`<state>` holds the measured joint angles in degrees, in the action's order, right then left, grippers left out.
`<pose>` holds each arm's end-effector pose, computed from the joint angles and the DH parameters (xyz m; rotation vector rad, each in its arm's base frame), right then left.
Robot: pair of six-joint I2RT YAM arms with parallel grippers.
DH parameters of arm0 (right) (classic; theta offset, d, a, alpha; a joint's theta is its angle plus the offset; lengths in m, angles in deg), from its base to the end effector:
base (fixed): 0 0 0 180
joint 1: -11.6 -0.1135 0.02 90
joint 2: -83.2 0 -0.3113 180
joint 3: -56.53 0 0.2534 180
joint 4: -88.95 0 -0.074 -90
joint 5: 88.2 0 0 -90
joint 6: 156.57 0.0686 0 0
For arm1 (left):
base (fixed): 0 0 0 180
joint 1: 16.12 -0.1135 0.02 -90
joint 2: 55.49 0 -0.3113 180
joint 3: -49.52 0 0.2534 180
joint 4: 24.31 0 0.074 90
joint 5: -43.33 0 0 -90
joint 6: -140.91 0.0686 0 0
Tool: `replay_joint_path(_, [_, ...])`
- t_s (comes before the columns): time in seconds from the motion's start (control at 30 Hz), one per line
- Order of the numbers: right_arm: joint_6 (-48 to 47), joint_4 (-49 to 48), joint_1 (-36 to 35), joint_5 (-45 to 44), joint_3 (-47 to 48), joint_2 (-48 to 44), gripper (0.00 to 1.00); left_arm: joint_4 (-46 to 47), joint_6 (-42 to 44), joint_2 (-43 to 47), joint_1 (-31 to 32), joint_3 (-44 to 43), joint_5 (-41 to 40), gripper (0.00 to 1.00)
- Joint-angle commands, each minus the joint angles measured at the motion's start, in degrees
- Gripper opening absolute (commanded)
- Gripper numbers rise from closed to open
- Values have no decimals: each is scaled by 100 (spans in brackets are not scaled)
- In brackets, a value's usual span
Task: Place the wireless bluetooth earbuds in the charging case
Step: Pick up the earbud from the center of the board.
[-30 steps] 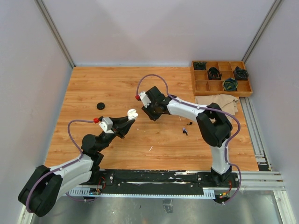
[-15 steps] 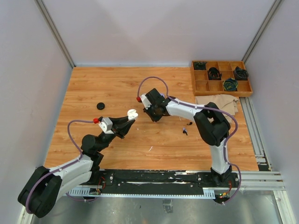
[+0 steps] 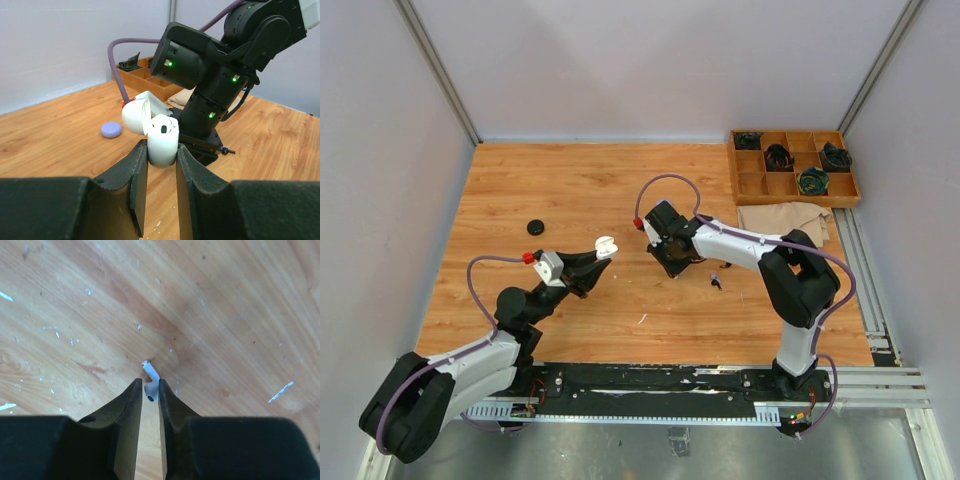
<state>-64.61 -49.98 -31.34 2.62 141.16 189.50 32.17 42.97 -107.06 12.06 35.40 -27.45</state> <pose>0.2981 0.2788 0.1920 -0.9476 2.5226 0.2673 0.1294 -0.0949 0.2485 0.5155 1.1866 -0.7500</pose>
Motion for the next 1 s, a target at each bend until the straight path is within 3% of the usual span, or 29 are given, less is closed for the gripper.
replay_joint_path(0.0, [290, 180, 75, -75, -184, -313, 23, 295, -14, -46, -23, 131, 96, 0])
replay_joint_path(0.23, [219, 141, 76, 40, -303, -496, 33, 316, -14, -68, -19, 127, 122, 0])
replay_joint_path(0.53, [235, 128, 75, 11, -391, -358, 35, 335, -32, -82, -19, 130, 149, 0])
replay_joint_path(0.97, [303, 106, -59, 634, -283, -192, 34, 339, -32, -46, -24, 135, 153, 0])
